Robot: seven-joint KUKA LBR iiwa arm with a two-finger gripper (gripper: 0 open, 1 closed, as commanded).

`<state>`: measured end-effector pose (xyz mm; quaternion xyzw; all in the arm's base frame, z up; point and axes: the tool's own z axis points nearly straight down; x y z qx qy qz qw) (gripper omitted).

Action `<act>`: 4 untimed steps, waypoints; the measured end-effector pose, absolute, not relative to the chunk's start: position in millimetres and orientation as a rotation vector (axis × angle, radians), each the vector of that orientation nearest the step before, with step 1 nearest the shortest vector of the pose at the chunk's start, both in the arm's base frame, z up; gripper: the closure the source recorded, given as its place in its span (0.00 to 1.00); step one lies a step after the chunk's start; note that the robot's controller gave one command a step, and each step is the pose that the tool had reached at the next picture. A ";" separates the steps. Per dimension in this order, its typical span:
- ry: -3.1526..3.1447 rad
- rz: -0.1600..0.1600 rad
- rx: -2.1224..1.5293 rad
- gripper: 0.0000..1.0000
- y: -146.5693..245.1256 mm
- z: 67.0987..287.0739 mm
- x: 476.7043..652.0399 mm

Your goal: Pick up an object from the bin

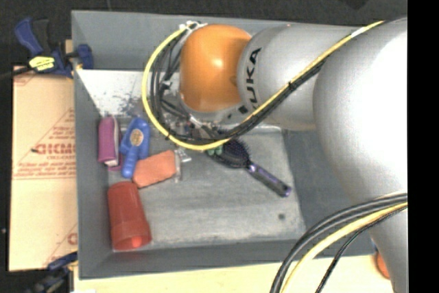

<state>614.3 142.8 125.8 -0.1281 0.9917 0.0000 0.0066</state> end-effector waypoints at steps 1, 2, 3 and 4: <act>3.103 0.001 -0.512 0.00 153.1 100.4 604.7; 3.070 -0.002 -0.598 0.00 157.8 70.6 605.3; 3.082 0.005 -0.554 1.00 155.6 71.4 604.4; 3.082 0.005 -0.550 1.00 155.3 71.5 604.3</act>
Offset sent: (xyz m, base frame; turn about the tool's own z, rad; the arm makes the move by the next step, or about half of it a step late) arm -0.0103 0.0169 -0.0558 -0.1334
